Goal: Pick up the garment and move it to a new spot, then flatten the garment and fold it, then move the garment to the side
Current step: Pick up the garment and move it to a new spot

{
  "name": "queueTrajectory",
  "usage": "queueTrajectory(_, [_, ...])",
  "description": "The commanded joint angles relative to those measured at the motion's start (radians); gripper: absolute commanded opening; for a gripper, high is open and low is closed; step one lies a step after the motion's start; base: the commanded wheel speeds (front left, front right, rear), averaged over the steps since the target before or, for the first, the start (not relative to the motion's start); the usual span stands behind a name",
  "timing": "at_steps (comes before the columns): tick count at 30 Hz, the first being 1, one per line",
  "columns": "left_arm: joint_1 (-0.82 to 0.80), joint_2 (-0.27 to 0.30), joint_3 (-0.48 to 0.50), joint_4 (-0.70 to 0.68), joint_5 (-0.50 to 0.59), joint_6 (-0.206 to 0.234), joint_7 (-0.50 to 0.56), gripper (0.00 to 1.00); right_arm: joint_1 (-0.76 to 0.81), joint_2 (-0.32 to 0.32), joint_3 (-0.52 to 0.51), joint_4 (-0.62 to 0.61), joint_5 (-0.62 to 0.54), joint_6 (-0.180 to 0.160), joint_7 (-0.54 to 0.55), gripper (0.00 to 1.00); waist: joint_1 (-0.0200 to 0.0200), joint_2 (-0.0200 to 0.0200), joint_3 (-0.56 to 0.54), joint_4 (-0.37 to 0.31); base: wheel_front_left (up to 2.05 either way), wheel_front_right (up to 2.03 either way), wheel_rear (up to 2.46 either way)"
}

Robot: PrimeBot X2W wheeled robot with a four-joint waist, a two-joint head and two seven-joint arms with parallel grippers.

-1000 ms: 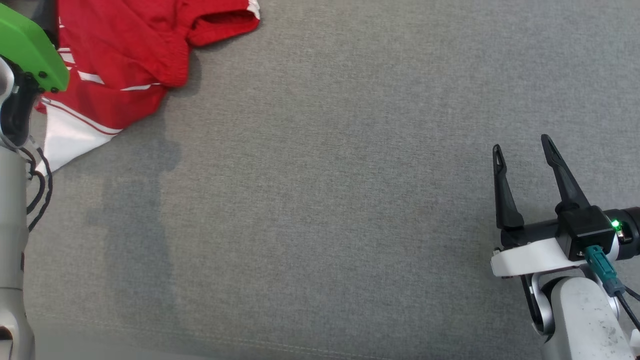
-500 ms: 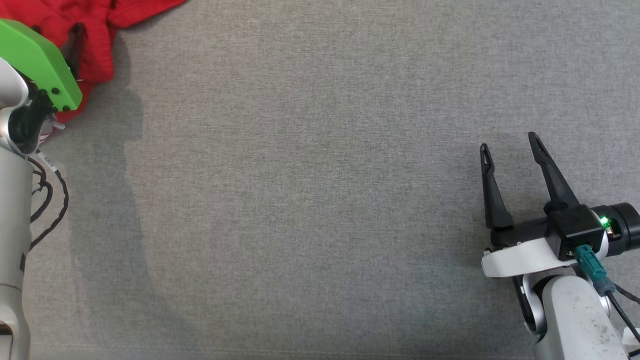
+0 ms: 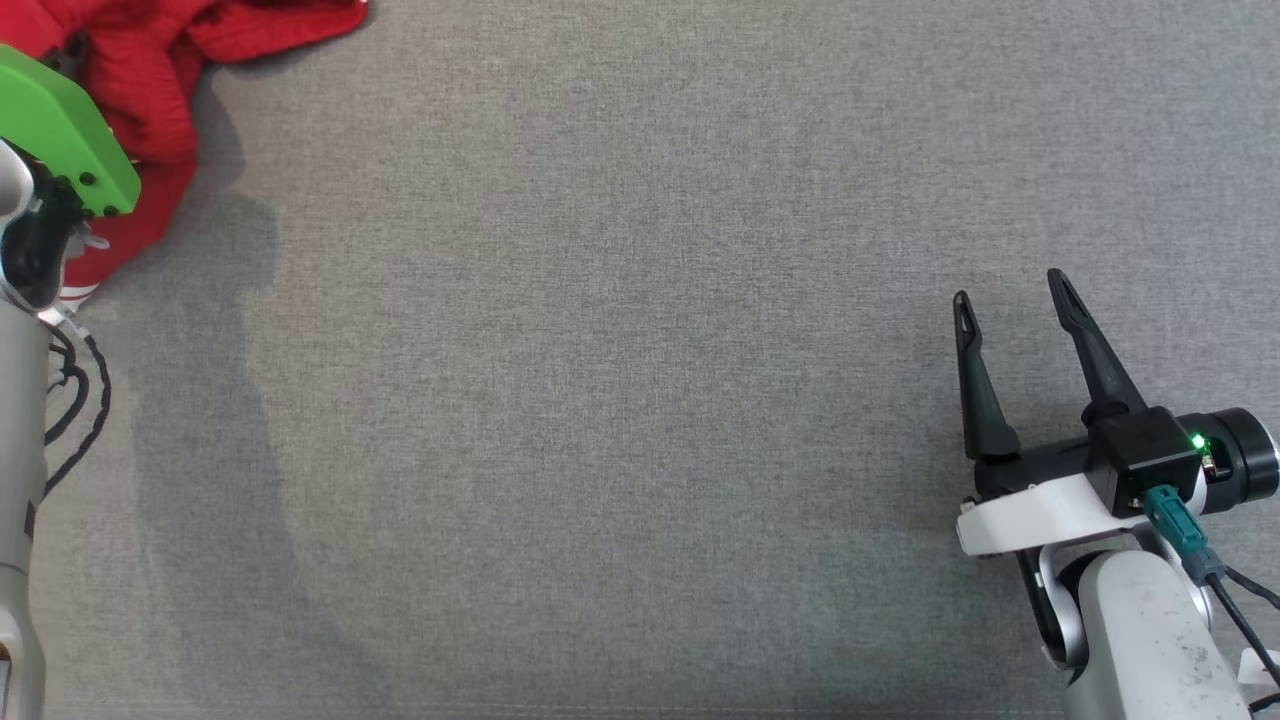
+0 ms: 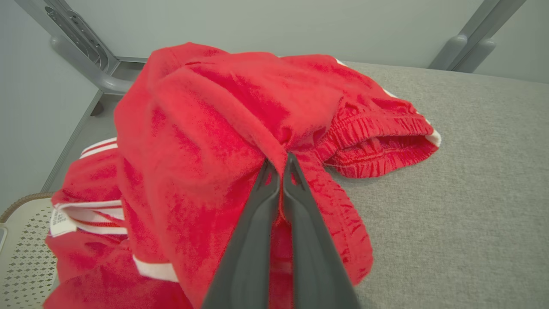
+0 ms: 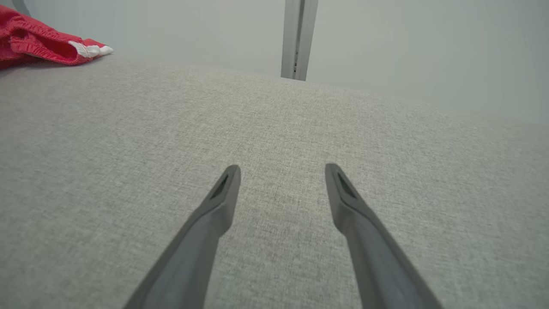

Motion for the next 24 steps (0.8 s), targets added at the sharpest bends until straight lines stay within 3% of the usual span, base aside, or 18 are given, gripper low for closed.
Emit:
queueTrajectory(1, [-0.021, 0.016, -0.004, -0.005, 0.004, -0.002, -0.020, 0.00, -0.009, -0.003, 0.001, 0.006, 0.011, -0.001, -0.003, 1.00, -0.0001, 0.0000, -0.026, 0.001, 0.00, 0.00, 0.00])
queueTrajectory(12, [-0.082, 0.030, -0.113, -0.103, 0.047, -0.010, -0.084, 0.00, 0.030, -0.003, -0.004, 0.057, 0.066, -0.001, -0.003, 1.00, -0.0001, 0.0000, -0.216, -0.014, 0.00, 0.00, 0.00])
queueTrajectory(20, [-0.074, 0.032, -0.309, -0.312, -0.016, -0.011, 0.029, 0.00, 0.088, -0.003, -0.026, 0.081, 0.108, -0.001, -0.003, 1.00, -0.0001, 0.0000, -0.364, -0.055, 0.00, 0.00, 0.00])
queueTrajectory(24, [-0.028, -0.006, -0.397, -0.402, -0.064, -0.011, 0.086, 0.00, 0.110, -0.003, -0.028, 0.087, 0.125, -0.001, -0.003, 1.00, -0.0001, 0.0000, -0.388, -0.090, 0.00, 0.00, 0.00])
